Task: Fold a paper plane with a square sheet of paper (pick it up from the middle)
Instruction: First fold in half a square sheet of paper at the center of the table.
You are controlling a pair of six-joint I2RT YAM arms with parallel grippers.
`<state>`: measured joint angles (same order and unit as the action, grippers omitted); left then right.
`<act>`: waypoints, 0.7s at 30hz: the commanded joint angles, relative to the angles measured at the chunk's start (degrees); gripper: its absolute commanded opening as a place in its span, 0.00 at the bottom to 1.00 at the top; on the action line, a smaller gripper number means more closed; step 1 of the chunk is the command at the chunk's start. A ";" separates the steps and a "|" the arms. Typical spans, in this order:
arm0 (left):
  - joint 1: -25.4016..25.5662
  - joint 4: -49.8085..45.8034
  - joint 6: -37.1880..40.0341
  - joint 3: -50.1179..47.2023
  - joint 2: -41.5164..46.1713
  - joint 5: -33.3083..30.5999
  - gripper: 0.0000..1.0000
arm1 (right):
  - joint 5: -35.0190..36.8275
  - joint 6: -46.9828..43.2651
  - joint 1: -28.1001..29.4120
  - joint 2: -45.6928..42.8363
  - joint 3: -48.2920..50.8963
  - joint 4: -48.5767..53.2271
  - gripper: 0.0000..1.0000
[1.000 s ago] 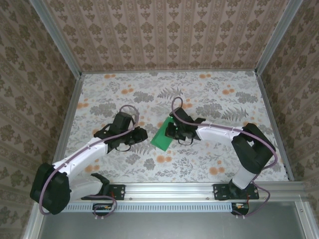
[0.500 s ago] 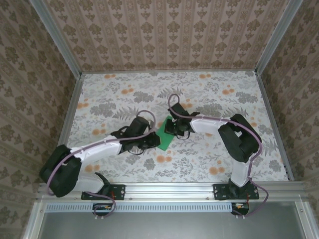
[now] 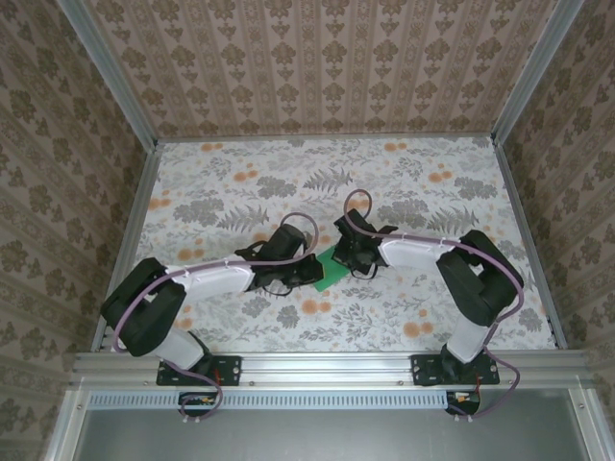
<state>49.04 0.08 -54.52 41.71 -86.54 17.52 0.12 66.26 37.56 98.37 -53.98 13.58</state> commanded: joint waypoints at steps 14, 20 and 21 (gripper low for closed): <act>4.48 5.38 -5.13 2.48 -6.29 -2.90 0.05 | -15.10 -11.98 -5.14 -10.47 14.99 -16.87 0.05; 5.19 7.29 -8.45 2.92 -8.36 -6.71 0.01 | -20.52 -13.61 -5.83 -8.43 17.24 -22.05 0.03; 5.33 7.35 -9.08 2.95 -8.70 -7.13 0.00 | -20.97 -13.69 -5.83 -8.12 17.19 -22.59 0.03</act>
<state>53.56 5.87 -60.73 43.05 -94.21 13.30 -16.14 55.20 31.88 89.32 -37.32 -4.60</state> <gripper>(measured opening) 0.061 0.047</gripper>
